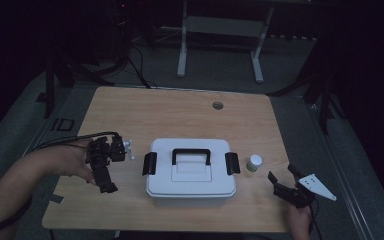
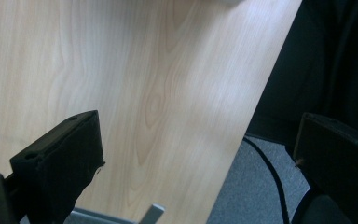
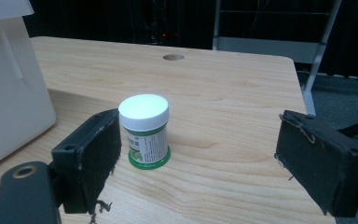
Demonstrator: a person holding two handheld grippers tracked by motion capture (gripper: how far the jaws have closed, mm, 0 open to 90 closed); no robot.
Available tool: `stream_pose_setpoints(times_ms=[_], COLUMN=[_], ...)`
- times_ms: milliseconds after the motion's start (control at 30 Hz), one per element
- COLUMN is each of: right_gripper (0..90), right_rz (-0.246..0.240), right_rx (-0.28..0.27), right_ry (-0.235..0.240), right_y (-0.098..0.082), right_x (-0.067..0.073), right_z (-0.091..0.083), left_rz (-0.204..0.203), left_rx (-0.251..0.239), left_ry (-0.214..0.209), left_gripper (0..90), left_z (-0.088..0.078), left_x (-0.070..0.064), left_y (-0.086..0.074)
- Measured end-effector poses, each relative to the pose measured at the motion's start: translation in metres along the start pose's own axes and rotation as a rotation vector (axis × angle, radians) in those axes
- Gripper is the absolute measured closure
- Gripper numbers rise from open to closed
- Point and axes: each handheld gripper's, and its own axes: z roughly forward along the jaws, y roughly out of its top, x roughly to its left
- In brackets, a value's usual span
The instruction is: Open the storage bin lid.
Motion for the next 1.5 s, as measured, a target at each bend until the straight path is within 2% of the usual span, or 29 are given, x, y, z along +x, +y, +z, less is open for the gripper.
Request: stream_pose_setpoints(times_ms=[200, 333, 400, 433, 600, 633, 700, 767, 833, 900, 1033, 1067, 1133, 1167, 1233, 1267, 1333, 1433, 1500], right_gripper=[13.7, 13.7, 13.7, 13.7, 13.7, 13.7, 13.7, 13.7, 13.6, 13.7, 13.7, 13.7, 13.7, 13.7, 13.7, 13.7, 13.7, 13.7, 13.7], right_rz=[-0.005, -0.003, -0.004, -0.006, -0.01, -0.01, -0.009, -0.008, -0.009, -0.009, -0.01, -0.009, -0.008, -0.008, -0.008, -0.008, -0.009, -0.01, -0.01], right_rx=[0.005, 0.004, 0.005, 0.005, 0.007, 0.007, 0.007, 0.006, 0.005, 0.004, 0.005, 0.003, 0.003, 0.002, 0.001, 0.001, 0.0, -0.001, -0.002], right_ry=[0.005, 0.007, 0.007, 0.008, 0.009, 0.009, 0.012, 0.014, 0.014, 0.015, 0.016, 0.017, 0.016, 0.017, 0.017, 0.018, 0.02, 0.021, 0.024], right_y=[0.0, 0.0, 0.0, 0.0, 0.0, 0.0, 0.0, 0.0, 0.0, 0.0, 0.0, 0.0, 0.0, 0.0, 0.0, 0.0, 0.0, 0.0, 0.0], right_x=[0.001, 0.0, 0.0, 0.001, 0.001, 0.001, 0.001, 0.001, 0.001, 0.001, 0.001, 0.001, 0.001, 0.0, 0.0, 0.0, 0.0, 0.0, 0.0], right_z=[0.0, 0.0, 0.001, 0.0, 0.001, 0.001, 0.001, 0.001, 0.001, 0.0, 0.0, 0.0, 0.0, 0.0, 0.0, 0.0, 0.0, 0.0, 0.0], left_rz=[0.045, 0.071, 0.085, 0.098, 0.123, 0.123, 0.138, 0.145, 0.152, 0.16, 0.161, 0.17, 0.169, 0.174, 0.166, 0.18, 0.182, 0.192, 0.199], left_rx=[-0.003, 0.002, -0.007, -0.004, -0.008, -0.008, -0.011, -0.014, -0.03, -0.025, -0.016, 0.003, 0.002, 0.001, -0.01, -0.01, -0.018, -0.014, -0.003], left_ry=[-0.008, 0.009, -0.005, 0.005, -0.003, -0.003, 0.008, 0.015, 0.001, 0.006, 0.01, 0.015, 0.018, 0.022, 0.028, 0.03, 0.016, 0.03, 0.027], left_gripper=[1.0, 1.0, 1.0, 1.0, 1.0, 1.0, 1.0, 1.0, 1.0, 1.0, 1.0, 1.1, 1.1, 6.3, 8.3, 9.1, 12.1, 14.9, 26.0], left_z=[-0.006, -0.01, -0.012, -0.012, -0.012, -0.012, -0.011, -0.011, -0.013, -0.013, -0.012, -0.009, -0.007, -0.007, -0.006, -0.005, -0.005, -0.005, -0.005], left_x=[0.001, 0.002, 0.002, 0.001, 0.004, 0.004, 0.007, 0.007, 0.008, 0.01, 0.011, 0.013, 0.014, 0.015, 0.017, 0.017, 0.018, 0.018, 0.019], left_y=[0.024, 0.039, 0.046, 0.052, 0.072, 0.072, 0.086, 0.089, 0.097, 0.107, 0.113, 0.124, 0.127, 0.131, 0.137, 0.144, 0.147, 0.153, 0.159])
